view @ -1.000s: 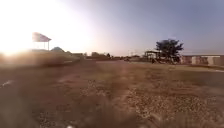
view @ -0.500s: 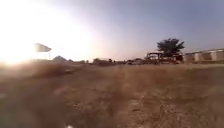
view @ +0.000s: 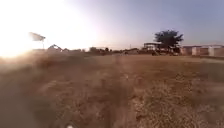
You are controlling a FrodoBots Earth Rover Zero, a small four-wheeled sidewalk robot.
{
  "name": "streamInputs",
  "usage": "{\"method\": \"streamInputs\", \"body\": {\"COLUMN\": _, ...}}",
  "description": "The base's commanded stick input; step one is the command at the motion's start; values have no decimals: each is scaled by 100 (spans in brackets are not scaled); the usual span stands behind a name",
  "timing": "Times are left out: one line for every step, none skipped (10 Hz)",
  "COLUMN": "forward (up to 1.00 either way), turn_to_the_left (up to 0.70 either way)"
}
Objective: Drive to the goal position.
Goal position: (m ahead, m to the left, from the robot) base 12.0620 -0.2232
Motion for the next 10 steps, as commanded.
{"method": "streamInputs", "body": {"forward": 69, "turn_to_the_left": 0}}
{"method": "streamInputs", "body": {"forward": 69, "turn_to_the_left": 0}}
{"method": "streamInputs", "body": {"forward": 69, "turn_to_the_left": 0}}
{"method": "streamInputs", "body": {"forward": 69, "turn_to_the_left": 0}}
{"method": "streamInputs", "body": {"forward": 69, "turn_to_the_left": 0}}
{"method": "streamInputs", "body": {"forward": 69, "turn_to_the_left": 0}}
{"method": "streamInputs", "body": {"forward": 69, "turn_to_the_left": 0}}
{"method": "streamInputs", "body": {"forward": 69, "turn_to_the_left": 0}}
{"method": "streamInputs", "body": {"forward": 69, "turn_to_the_left": 0}}
{"method": "streamInputs", "body": {"forward": 69, "turn_to_the_left": 0}}
